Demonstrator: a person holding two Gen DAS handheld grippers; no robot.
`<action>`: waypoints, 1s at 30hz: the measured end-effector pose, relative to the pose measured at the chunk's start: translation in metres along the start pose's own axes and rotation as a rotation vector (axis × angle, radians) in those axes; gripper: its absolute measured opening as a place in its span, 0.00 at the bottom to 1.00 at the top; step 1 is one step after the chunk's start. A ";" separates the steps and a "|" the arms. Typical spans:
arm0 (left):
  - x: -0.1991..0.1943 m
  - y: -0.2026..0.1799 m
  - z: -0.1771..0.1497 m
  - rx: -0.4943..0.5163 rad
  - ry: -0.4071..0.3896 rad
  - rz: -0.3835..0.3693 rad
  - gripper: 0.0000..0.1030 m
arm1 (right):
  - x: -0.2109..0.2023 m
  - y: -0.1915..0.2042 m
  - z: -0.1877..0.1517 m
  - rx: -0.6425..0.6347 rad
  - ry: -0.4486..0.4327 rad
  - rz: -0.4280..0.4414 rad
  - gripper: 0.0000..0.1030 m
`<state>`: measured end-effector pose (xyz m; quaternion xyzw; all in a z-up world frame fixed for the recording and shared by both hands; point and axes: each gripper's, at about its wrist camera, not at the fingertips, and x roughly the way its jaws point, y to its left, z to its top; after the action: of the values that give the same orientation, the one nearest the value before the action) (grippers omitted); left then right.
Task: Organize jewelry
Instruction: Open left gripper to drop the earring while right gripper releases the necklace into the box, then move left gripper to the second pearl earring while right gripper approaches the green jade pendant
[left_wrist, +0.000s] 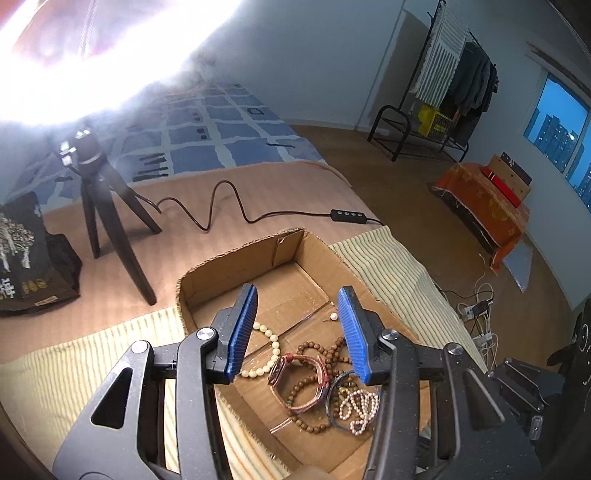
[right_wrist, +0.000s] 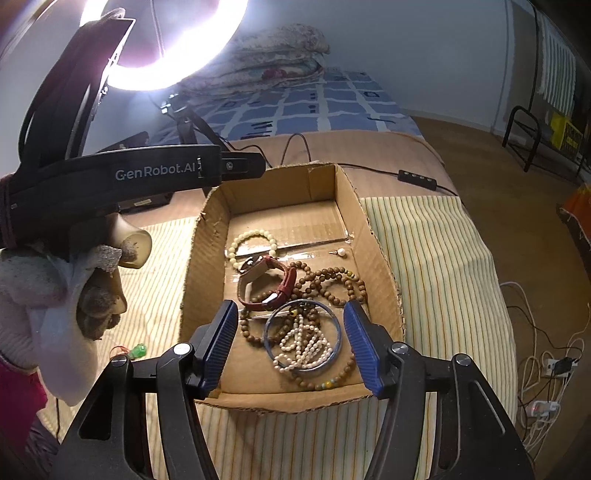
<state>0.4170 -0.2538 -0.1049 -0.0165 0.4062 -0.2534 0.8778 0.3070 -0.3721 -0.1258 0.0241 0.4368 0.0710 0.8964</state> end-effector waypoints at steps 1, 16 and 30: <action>-0.006 0.000 -0.001 0.004 -0.004 0.004 0.45 | -0.001 0.001 0.000 -0.003 -0.002 -0.001 0.60; -0.101 0.025 -0.021 0.045 -0.065 0.090 0.45 | -0.021 0.031 -0.002 -0.044 -0.038 -0.047 0.69; -0.206 0.076 -0.091 0.044 -0.074 0.186 0.49 | -0.035 0.077 -0.009 -0.084 -0.109 0.038 0.76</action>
<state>0.2726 -0.0770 -0.0383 0.0313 0.3676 -0.1790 0.9121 0.2702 -0.3009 -0.0963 -0.0015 0.3833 0.1047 0.9177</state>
